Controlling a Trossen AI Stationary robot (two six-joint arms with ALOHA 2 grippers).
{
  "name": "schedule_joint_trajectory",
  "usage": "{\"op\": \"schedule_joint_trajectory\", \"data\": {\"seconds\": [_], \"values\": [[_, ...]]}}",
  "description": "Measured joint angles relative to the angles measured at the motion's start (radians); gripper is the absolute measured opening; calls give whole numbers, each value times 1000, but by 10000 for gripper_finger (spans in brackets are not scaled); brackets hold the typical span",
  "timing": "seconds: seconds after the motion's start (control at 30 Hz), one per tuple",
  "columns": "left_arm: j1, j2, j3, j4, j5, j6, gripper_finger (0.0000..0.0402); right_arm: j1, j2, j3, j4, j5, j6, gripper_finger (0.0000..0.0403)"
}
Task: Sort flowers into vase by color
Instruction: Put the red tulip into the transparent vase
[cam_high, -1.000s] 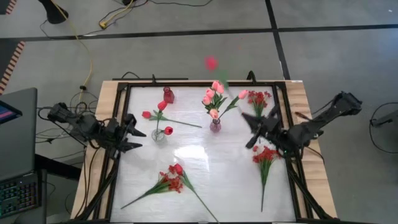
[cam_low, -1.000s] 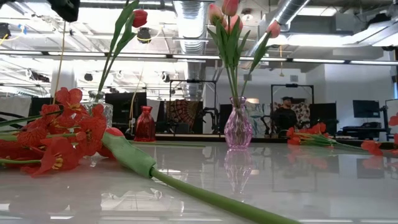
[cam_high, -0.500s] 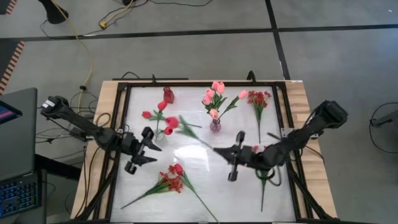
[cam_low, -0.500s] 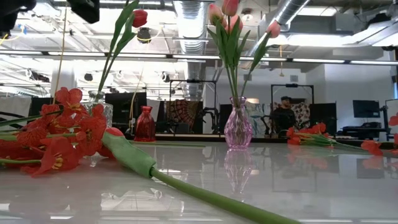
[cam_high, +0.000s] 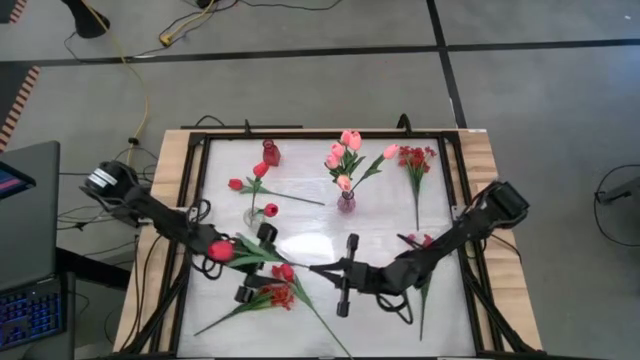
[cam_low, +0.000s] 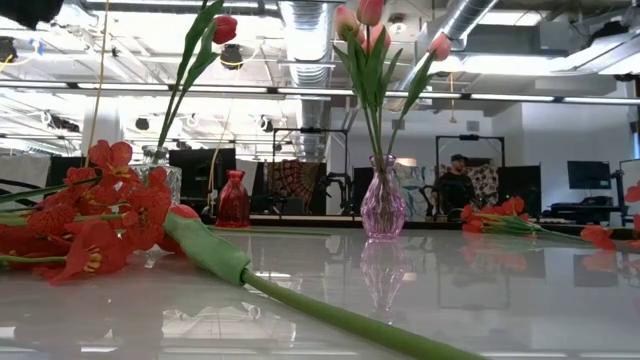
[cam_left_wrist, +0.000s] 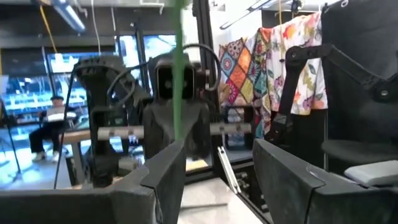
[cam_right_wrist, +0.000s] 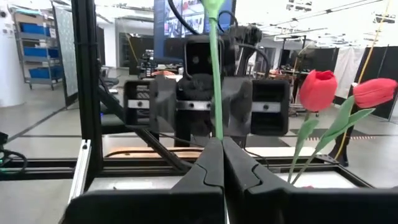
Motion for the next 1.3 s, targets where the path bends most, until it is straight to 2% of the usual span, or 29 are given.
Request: {"op": "schedule_joint_trajectory", "data": {"seconds": [0.2,0.57,0.8,1.03,1.3], "values": [[0,32,77,-2,7,72,175,0,12,13,-4,-45,15,17],[0,10,82,25,2,118,166,-7,11,13,-12,-48,-1,18],[0,10,82,24,5,128,108,-13,11,12,-16,-49,-3,18],[0,10,81,18,35,147,12,-10,10,12,-21,-55,-3,20],[0,10,81,18,33,155,2,-10,10,12,-27,-60,8,55]]}}
